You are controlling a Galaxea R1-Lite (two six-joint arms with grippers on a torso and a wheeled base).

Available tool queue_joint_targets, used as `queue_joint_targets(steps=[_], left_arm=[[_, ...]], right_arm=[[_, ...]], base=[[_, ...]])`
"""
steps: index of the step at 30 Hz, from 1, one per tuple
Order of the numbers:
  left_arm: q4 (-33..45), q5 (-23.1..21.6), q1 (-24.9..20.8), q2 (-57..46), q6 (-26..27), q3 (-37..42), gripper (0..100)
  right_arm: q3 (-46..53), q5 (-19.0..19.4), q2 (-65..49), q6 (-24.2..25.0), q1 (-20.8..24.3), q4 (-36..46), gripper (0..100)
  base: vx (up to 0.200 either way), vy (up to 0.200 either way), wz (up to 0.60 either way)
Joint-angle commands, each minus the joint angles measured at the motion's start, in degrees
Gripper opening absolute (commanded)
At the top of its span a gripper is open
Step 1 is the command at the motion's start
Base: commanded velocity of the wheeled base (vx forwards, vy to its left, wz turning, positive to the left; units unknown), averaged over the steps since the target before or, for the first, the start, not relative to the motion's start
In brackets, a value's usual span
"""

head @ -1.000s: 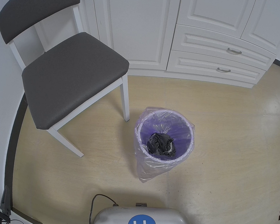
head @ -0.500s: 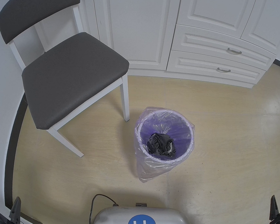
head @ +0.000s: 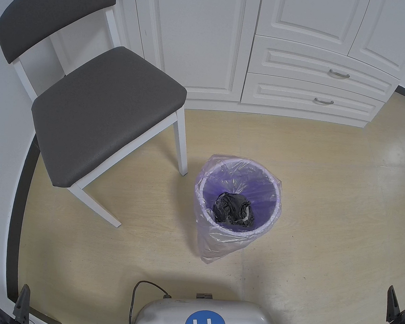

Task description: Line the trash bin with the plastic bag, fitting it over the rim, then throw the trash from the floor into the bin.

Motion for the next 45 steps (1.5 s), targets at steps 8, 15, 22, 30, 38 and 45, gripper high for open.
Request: queue_joint_targets(steps=[8, 15, 22, 30, 38, 45], left_arm=[[0.00, -0.06, 0.01, -0.71, 0.15, 0.99, 100], [-0.09, -0.15, 0.01, -0.71, 0.33, 0.99, 100], [-0.09, -0.33, 0.01, -0.71, 0.76, 0.99, 100], [-0.09, -0.24, 0.10, -0.62, 0.24, 0.99, 100], [-0.09, -0.24, 0.10, -0.71, 0.68, 0.99, 100], [0.00, -0.15, 0.10, -0.71, 0.33, 0.99, 100]], right_arm=[[1.01, 2.12, -0.73, 8.27, -0.13, 1.11, 100], [1.01, 3.96, -0.73, 6.16, -0.04, 2.16, 100], [1.01, 6.77, -0.73, 4.14, -0.04, 3.30, 100], [1.01, 5.54, -0.73, 6.95, 0.05, 3.22, 100], [1.01, 5.63, -0.73, 5.10, -0.13, 3.30, 100], [1.01, 6.07, -0.73, 5.37, 0.05, 3.30, 100]], base=[[0.000, 0.000, 0.00], [0.000, 0.000, 0.00], [0.000, 0.000, 0.00], [0.000, 0.000, 0.00], [0.000, 0.000, 0.00], [0.000, 0.000, 0.00]])
